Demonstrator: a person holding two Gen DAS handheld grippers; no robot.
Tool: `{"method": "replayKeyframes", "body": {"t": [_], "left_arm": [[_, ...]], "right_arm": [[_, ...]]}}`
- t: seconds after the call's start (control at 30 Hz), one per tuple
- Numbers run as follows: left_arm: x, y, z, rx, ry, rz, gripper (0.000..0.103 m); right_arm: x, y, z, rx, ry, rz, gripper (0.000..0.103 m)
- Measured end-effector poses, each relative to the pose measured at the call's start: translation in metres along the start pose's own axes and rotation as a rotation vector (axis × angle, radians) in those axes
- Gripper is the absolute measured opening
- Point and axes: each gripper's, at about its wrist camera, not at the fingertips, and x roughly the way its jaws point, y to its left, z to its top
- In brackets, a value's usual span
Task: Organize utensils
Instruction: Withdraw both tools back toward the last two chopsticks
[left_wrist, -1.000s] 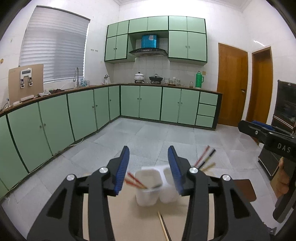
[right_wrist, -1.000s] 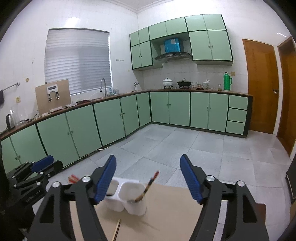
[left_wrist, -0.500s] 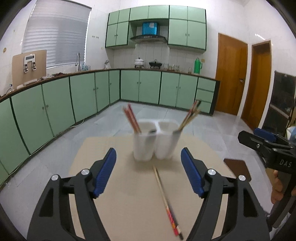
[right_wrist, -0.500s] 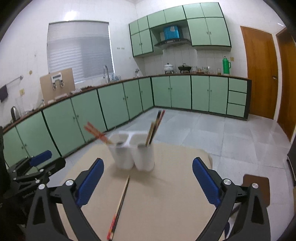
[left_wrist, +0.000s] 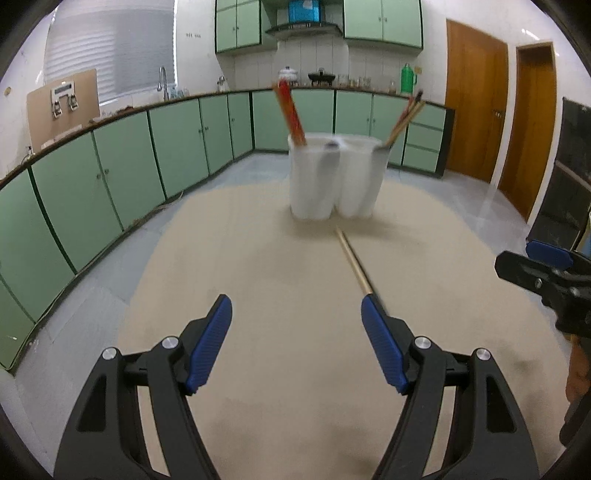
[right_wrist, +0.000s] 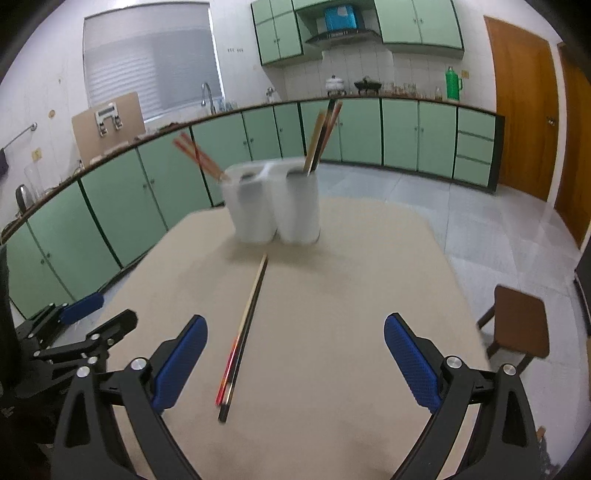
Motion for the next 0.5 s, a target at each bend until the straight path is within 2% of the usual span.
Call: {"method": "replayKeyframes", "body": {"t": [0.2,0.5], "left_arm": [[0.008,0.008,-0.027,-0.01,0.065,0.023,0.071],[0.014,0.021,-0.044,-0.027,0.112,0.061,0.07]], "right_arm": [[0.013,0.023,-0.037,-0.049,0.071,-0.006,0.093],[0.03,0.044,-0.066,-0.077,0.153,-0.009,0.078]]}}
